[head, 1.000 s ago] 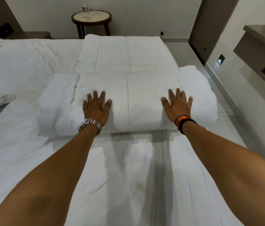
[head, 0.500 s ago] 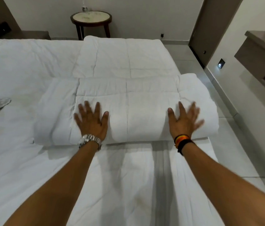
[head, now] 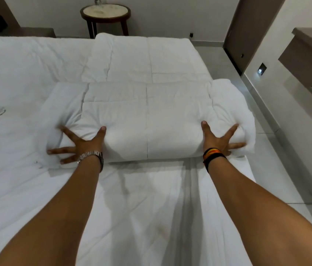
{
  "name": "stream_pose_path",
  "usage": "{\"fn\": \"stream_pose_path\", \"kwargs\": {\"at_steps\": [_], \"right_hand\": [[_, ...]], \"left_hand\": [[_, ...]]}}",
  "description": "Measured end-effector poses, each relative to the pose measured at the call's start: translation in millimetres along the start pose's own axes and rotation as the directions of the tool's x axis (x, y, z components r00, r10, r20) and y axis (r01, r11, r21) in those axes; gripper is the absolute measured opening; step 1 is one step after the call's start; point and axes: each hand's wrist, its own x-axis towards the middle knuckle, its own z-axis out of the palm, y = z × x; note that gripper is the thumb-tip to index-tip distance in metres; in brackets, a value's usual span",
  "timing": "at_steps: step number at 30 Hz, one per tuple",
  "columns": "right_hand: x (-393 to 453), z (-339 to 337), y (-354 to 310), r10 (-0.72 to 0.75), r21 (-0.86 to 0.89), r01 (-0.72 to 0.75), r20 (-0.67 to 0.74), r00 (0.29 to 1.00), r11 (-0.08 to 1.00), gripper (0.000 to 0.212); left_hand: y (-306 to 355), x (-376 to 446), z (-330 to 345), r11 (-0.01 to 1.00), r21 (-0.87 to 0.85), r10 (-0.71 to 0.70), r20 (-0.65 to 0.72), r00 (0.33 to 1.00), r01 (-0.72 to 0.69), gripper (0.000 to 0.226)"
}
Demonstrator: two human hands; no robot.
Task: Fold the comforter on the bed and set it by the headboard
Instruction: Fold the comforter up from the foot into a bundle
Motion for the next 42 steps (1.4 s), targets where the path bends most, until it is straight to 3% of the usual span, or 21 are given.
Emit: {"fn": "stream_pose_path", "kwargs": {"at_steps": [5,11,18,22,31,42], "right_hand": [[-2,-1,2,-0.033,0.034,0.034,-0.05,0.998,0.999,0.108],[-9,3,-1,-0.065,0.358,0.114,-0.146,0.987,0.927,0.076],[-56,-41,-7,-0.116,0.517,0.189,-0.171,0.978,0.835,0.071],[-95,-80,-17,-0.09,0.501,0.158,-0.158,0.983,0.851,0.071],[-205,-174,-23,-0.032,0.513,0.104,-0.148,0.989,0.852,0.074],[-348,-333,116,0.096,0.413,-0.034,-0.131,0.987,0.91,0.07]], "left_hand": [[5,8,-9,0.993,-0.099,-0.057,0.019,0.998,0.058,0.139],[10,-4,-8,0.911,-0.413,-0.003,-0.027,1.0,-0.009,0.098],[4,-46,-60,0.835,-0.546,0.05,-0.058,0.997,-0.074,0.081],[3,-88,-115,0.889,-0.441,0.11,-0.059,0.992,-0.125,0.089],[-23,-165,-226,0.89,-0.448,0.089,-0.013,0.996,-0.085,0.089],[-204,-276,-318,0.933,-0.357,-0.031,0.036,0.999,0.042,0.089]]}}
